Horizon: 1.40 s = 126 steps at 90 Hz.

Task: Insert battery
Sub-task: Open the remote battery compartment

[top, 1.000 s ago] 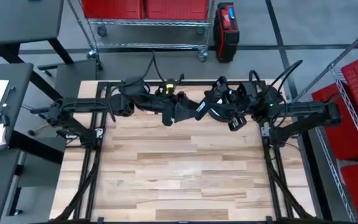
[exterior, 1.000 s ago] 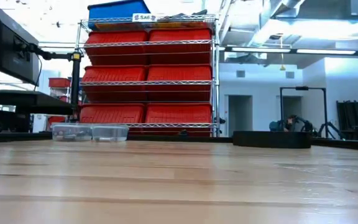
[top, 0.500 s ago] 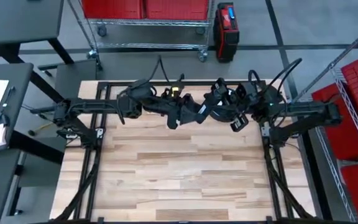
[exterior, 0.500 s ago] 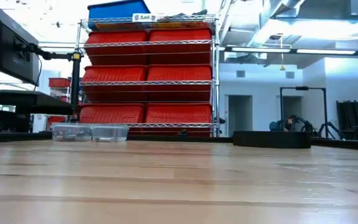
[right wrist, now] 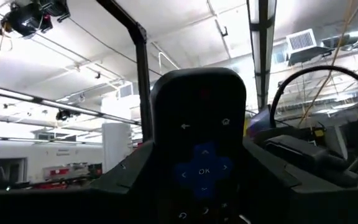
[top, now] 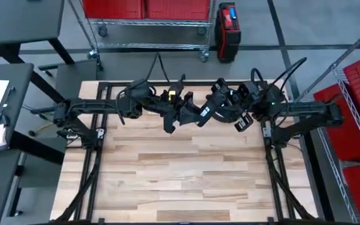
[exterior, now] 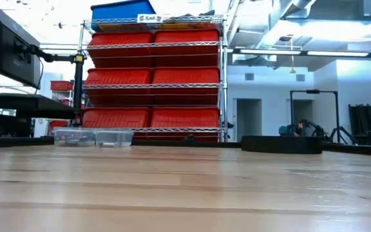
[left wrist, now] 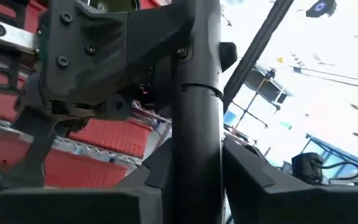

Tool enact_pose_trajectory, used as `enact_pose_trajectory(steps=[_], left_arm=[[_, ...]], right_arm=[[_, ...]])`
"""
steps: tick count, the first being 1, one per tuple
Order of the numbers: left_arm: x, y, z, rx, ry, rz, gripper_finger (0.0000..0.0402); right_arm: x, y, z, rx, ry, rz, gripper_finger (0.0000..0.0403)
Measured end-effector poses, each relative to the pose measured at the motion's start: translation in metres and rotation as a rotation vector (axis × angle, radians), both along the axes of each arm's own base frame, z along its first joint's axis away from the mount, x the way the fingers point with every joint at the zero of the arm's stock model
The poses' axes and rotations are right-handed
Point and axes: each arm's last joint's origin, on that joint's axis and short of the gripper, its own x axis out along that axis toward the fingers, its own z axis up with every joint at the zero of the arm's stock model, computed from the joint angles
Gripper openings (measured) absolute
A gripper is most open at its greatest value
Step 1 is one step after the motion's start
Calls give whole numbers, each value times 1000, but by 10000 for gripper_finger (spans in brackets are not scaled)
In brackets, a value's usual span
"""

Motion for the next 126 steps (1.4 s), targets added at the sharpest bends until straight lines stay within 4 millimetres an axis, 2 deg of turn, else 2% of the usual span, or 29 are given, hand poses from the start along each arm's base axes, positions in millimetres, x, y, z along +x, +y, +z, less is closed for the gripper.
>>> enact_pose_trajectory(steps=[7, 16, 32, 45, 59, 83, 94, 106, 114, 126], left_arm=[[0, -1, 0, 11, 5, 4, 54], [0, -1, -1, 13, 12, -5, 53], [3, 1, -8, -34, 73, -19, 98], [4, 4, -10, -48, 88, -13, 89], [4, 4, -10, -47, 97, -17, 55], [4, 4, -10, -49, 95, 5, 54], [4, 5, -11, -45, 111, 14, 54], [1, 6, -7, -29, 94, 24, 54], [0, 7, -6, -22, 96, 28, 54], [0, 8, -6, -11, 92, 31, 54]], right_arm=[[0, -3, 3, 6, 5, -16, 131], [-2, -4, 6, 10, -5, -21, 110], [-2, -4, 6, 12, 11, -21, 71], [1, -8, 3, 22, 69, -34, 50], [4, -12, -2, 30, 130, -48, 46], [4, -19, -5, 34, 162, -74, 46], [-4, -25, 0, 32, 148, -99, 46], [-20, -29, 15, 20, 131, -116, 47], [-28, -32, 21, 20, 209, -118, 47], [-31, -34, 15, 61, 439, -116, 55]])
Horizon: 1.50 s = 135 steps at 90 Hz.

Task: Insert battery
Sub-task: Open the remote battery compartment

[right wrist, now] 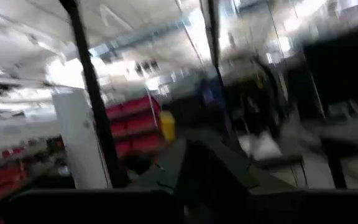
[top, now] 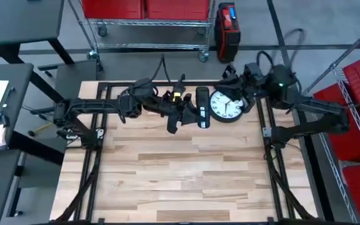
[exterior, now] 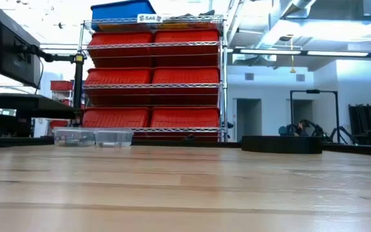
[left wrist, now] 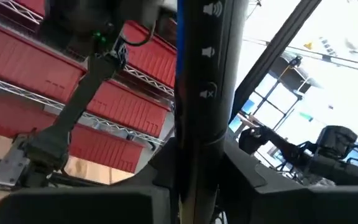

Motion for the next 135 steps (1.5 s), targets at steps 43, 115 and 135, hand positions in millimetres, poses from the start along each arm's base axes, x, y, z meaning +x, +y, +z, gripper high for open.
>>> enact_pose_trajectory(steps=[43, 115, 135], left_arm=[[2, 6, -15, 26, 165, 52, 54], [3, 11, -36, 56, 368, 165, 67], [2, 13, -45, 80, 454, 209, 71]], right_arm=[[-2, 11, -4, 60, 214, 21, 235], [34, -1, -28, 64, 302, -18, 61], [33, -7, -35, 34, 368, -84, 61]])
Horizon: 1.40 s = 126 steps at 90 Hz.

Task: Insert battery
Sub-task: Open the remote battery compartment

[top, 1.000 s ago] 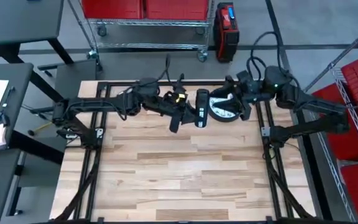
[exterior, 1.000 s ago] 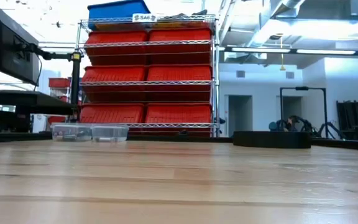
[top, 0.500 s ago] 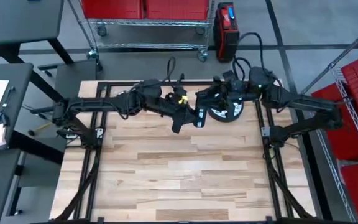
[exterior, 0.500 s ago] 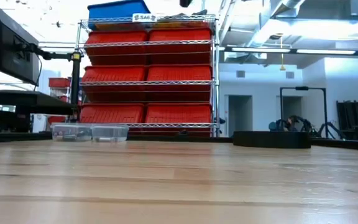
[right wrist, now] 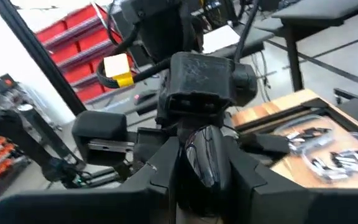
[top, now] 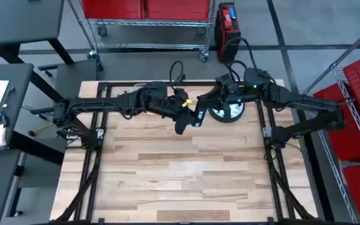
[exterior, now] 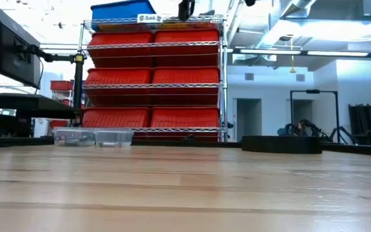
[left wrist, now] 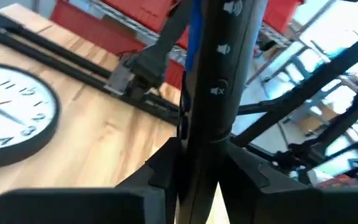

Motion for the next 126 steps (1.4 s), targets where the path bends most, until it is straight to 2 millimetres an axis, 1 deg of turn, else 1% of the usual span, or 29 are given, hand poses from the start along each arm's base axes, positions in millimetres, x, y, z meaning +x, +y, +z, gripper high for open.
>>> enact_pose_trajectory(steps=[22, 42, 56, 66, 75, 88, 101, 109, 126], left_arm=[[-1, 4, -2, 25, 24, 49, 72], [-1, 8, -2, 33, 22, 56, 74], [-1, 10, -4, 41, 33, 67, 97], [-2, 12, -8, 71, 75, 69, 114], [-3, 14, -12, 111, 119, 96, 119], [-4, 21, -12, 149, 130, 142, 119], [-6, 27, -16, 147, 173, 170, 120], [-8, 29, -20, 148, 210, 183, 120], [-14, 32, -31, 140, 348, 197, 121]], right_arm=[[-3, -8, -5, 11, 52, -40, 61], [-3, -9, -5, 10, 52, -43, 61], [-3, -9, -6, 4, 58, -45, 61], [-3, -9, -8, -5, 79, -47, 61], [-4, -11, -10, -14, 102, -51, 61], [-2, -15, -16, -11, 136, -62, 61], [8, -19, -27, -5, 192, -59, 61], [19, -22, -38, 7, 233, -54, 61], [42, -33, -68, 9, 349, -48, 61]])
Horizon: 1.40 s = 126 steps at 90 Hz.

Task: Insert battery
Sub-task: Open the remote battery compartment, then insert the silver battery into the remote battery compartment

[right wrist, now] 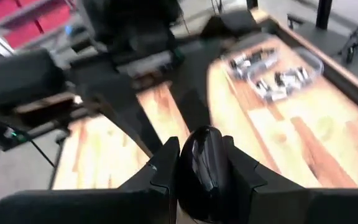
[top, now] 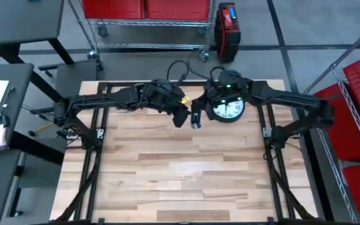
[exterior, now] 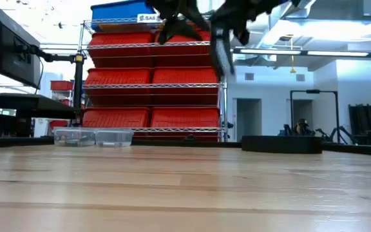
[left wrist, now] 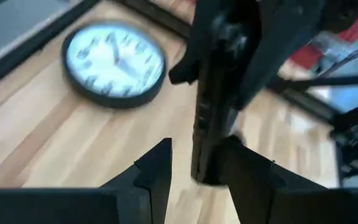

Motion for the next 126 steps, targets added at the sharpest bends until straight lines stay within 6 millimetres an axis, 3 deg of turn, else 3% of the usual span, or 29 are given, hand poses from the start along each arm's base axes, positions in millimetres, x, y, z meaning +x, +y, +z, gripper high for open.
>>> enact_pose_trajectory(steps=[24, 36, 52, 68, 94, 113, 126], left_arm=[[-15, -5, -21, -15, 270, 38, 121], [-21, -12, -24, -12, 347, 51, 121], [-32, -22, -10, 40, 314, 61, 121], [-49, -32, 9, 56, 261, 68, 121], [-85, -47, 31, 59, 251, 132, 121], [-92, -55, 34, 62, 261, 107, 121], [-92, -59, 33, 65, 267, 91, 121]], right_arm=[[25, -15, -39, -9, 126, 10, 61], [20, -18, -34, -12, 110, -3, 61], [19, -26, -32, 60, 67, 18, 61], [39, -30, -72, 189, 42, 45, 61], [85, -11, -141, 335, -14, 125, 61], [107, 5, -183, 420, -21, 171, 61], [113, 13, -196, 447, -17, 183, 78]])
